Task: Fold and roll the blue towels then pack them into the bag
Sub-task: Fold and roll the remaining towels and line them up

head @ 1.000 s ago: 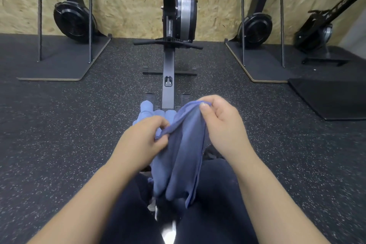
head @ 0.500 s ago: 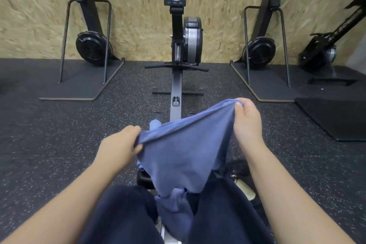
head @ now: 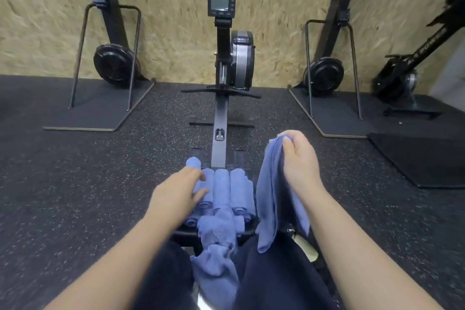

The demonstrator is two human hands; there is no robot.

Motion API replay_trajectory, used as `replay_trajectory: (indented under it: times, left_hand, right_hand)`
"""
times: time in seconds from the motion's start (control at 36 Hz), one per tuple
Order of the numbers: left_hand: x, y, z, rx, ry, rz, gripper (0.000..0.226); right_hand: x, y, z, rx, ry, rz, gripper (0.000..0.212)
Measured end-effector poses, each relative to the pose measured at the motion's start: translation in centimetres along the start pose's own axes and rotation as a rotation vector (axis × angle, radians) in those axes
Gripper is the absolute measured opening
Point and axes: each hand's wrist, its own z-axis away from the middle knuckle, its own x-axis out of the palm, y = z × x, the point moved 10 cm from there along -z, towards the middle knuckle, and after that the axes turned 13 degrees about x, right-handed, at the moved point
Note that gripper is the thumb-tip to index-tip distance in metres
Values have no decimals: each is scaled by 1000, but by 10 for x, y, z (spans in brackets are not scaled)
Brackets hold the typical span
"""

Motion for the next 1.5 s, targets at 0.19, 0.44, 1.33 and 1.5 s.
replay_trajectory:
  times: [0.19, 0.44, 1.33, 1.5]
  left_hand:
    - [5, 66, -15, 151, 80, 254, 23]
    - [14, 91, -15, 188, 139, 411, 27]
    - [36, -62, 24, -30, 167, 414, 45]
    - [17, -65, 26, 86, 186, 303, 52]
  right_hand:
    - [-2, -11, 8, -33, -6, -28, 21]
    - [2, -31, 16, -67, -3, -115, 20]
    - [-3, -3, 0, 113, 89, -251, 23]
    - [-5, 8, -5, 114, 118, -205, 22]
